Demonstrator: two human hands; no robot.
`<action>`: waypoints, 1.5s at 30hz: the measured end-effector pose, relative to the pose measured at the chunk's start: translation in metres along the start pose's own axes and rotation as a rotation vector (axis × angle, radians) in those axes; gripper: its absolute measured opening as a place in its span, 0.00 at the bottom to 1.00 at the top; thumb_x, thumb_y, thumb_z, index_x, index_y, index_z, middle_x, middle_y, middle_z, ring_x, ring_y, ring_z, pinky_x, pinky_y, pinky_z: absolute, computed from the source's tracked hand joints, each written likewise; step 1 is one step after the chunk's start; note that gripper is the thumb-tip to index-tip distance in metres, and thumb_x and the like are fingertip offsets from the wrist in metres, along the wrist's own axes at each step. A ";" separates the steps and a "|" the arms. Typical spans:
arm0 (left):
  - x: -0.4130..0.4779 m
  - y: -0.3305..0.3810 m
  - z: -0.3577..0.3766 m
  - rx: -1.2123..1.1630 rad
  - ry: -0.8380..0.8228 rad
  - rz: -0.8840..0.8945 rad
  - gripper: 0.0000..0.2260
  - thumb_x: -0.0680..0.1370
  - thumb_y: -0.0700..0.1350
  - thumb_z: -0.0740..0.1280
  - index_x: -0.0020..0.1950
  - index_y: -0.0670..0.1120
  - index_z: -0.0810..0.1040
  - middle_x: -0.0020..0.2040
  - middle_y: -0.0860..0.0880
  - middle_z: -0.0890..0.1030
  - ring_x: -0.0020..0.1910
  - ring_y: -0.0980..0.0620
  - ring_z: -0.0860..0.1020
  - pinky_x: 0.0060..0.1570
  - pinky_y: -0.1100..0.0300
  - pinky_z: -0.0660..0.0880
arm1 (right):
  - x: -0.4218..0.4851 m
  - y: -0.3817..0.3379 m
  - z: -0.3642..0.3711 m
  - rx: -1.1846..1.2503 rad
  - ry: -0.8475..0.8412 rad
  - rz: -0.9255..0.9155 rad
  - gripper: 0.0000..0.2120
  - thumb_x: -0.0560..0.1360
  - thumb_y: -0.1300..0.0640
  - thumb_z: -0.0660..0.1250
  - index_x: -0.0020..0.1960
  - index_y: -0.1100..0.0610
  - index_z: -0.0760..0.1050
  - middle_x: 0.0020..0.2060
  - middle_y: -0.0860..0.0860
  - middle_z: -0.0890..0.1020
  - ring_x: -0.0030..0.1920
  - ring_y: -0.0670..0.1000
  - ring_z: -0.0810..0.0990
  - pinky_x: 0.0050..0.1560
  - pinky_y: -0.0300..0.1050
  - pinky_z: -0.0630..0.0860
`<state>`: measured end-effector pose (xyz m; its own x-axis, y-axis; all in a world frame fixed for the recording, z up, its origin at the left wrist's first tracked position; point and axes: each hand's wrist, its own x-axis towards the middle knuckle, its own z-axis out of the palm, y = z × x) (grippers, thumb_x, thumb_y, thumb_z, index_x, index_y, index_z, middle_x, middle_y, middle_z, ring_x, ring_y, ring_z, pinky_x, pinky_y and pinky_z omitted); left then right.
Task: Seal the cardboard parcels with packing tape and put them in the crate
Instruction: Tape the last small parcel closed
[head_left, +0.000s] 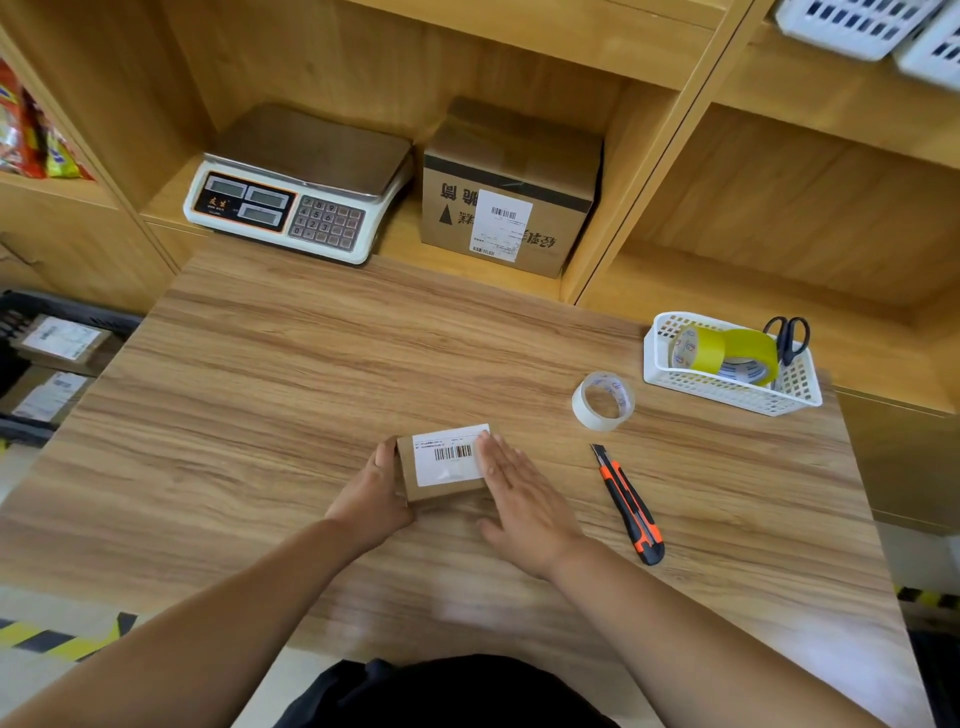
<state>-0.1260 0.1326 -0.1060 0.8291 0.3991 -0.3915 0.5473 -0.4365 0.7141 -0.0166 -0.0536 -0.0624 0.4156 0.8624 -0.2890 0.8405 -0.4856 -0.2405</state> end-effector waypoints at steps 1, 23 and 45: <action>-0.001 0.001 -0.001 -0.011 0.002 -0.006 0.42 0.64 0.41 0.73 0.74 0.47 0.56 0.68 0.49 0.68 0.64 0.50 0.71 0.58 0.57 0.71 | -0.002 0.001 0.000 0.014 0.003 0.020 0.42 0.78 0.50 0.59 0.73 0.59 0.28 0.71 0.47 0.33 0.72 0.44 0.30 0.73 0.38 0.32; -0.005 0.022 0.009 -0.176 0.012 -0.166 0.37 0.70 0.58 0.70 0.71 0.44 0.60 0.67 0.46 0.71 0.67 0.48 0.69 0.64 0.49 0.68 | 0.003 -0.013 0.010 0.039 -0.019 0.070 0.44 0.75 0.45 0.63 0.76 0.46 0.33 0.74 0.57 0.30 0.74 0.56 0.29 0.75 0.53 0.37; 0.005 0.052 -0.023 -0.124 0.292 -0.133 0.42 0.69 0.51 0.76 0.76 0.48 0.55 0.59 0.47 0.77 0.56 0.47 0.76 0.47 0.59 0.70 | 0.026 -0.012 -0.020 1.456 0.244 0.667 0.07 0.76 0.62 0.65 0.47 0.53 0.79 0.46 0.49 0.83 0.50 0.49 0.80 0.56 0.44 0.76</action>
<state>-0.0960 0.1303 -0.0569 0.6741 0.6679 -0.3155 0.6153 -0.2713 0.7402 -0.0086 -0.0223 -0.0482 0.7142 0.3860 -0.5838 -0.4677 -0.3574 -0.8084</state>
